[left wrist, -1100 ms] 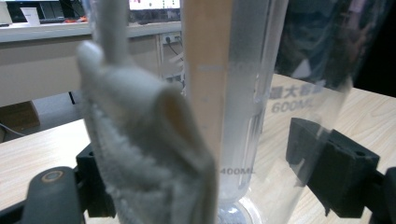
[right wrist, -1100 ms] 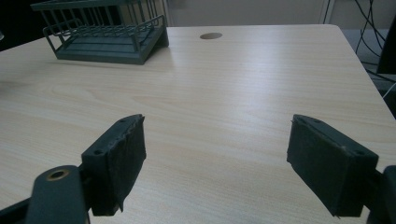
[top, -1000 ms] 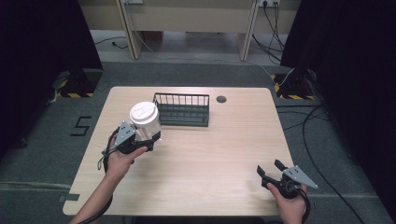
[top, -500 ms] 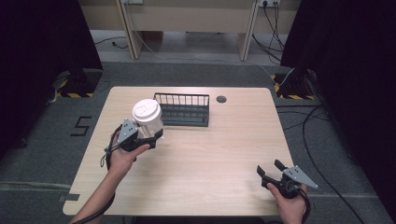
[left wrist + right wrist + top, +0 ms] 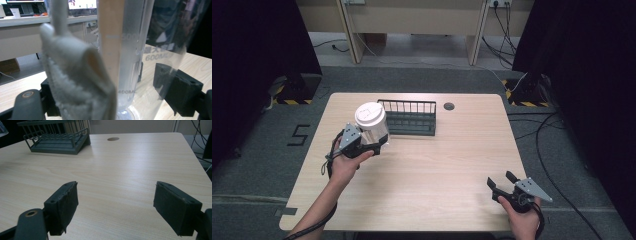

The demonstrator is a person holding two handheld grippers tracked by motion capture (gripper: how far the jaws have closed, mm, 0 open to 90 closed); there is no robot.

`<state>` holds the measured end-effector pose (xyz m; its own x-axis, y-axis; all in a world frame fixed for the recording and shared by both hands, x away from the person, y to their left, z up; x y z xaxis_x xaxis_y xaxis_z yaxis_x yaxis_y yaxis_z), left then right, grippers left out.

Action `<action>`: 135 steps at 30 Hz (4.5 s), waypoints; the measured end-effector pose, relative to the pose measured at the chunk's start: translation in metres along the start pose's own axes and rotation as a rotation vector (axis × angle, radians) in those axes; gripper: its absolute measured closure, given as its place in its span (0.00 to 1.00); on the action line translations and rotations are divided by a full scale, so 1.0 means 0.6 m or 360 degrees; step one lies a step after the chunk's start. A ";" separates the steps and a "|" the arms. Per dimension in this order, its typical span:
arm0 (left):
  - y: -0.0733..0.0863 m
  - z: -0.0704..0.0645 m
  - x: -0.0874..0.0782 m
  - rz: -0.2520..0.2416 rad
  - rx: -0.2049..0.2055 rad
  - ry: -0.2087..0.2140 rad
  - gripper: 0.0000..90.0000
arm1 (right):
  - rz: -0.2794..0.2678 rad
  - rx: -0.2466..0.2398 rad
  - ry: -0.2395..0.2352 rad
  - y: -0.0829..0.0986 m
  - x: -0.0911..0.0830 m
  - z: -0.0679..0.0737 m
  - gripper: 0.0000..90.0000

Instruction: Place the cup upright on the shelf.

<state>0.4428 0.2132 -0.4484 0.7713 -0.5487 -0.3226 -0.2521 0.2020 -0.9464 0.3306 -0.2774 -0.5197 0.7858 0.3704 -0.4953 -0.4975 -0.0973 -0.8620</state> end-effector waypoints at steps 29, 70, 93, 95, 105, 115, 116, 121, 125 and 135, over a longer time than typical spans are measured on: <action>-0.028 0.007 0.024 -0.0013 0.0018 -0.0021 0.20 | 0.0003 0.0012 -0.0011 0.000 0.000 0.000 0.23; -0.064 0.012 0.067 -0.0002 0.0034 -0.0035 0.19 | 0.0008 0.0021 -0.0020 0.000 0.000 -0.001 0.23; -0.077 0.014 0.094 0.0006 0.0024 -0.0034 0.19 | 0.0007 0.0022 -0.0022 0.000 0.000 -0.001 0.23; -0.078 0.014 0.095 0.0007 0.0024 -0.0034 0.19 | 0.0008 0.0023 -0.0023 0.000 0.000 -0.001 0.23; -0.088 0.017 0.106 0.0009 0.0024 -0.0041 0.19 | 0.0012 0.0020 -0.0026 0.001 0.000 0.000 0.23; -0.099 0.017 0.118 0.0002 0.0044 -0.0044 0.19 | 0.0011 0.0022 -0.0030 0.001 0.000 0.000 0.23; -0.099 0.017 0.119 0.0003 0.0041 -0.0043 0.19 | 0.0012 0.0024 -0.0030 0.001 0.000 0.000 0.23; -0.100 0.016 0.125 0.0020 0.0024 -0.0040 0.19 | 0.0012 0.0025 -0.0031 0.001 0.000 0.000 0.23; -0.103 0.017 0.130 0.0019 0.0020 -0.0044 0.19 | 0.0009 0.0025 -0.0029 0.001 0.000 -0.001 0.23; -0.112 0.023 0.144 0.0019 0.0006 -0.0062 0.19 | 0.0010 0.0034 -0.0037 0.001 -0.001 -0.001 0.23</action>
<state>0.5346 0.1636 -0.4127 0.7904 -0.5142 -0.3330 -0.2595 0.2114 -0.9423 0.3301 -0.2781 -0.5201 0.7740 0.3912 -0.4979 -0.5103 -0.0801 -0.8563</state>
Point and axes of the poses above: each handheld gripper's, and its own axes: x roughly forward along the jaws, y roughly out of its underside, z roughly to its left, the point moved 2 cm from there along x, roughly forward along the jaws, and after that the axes turned 11 degrees about z, right-handed, at the moved point
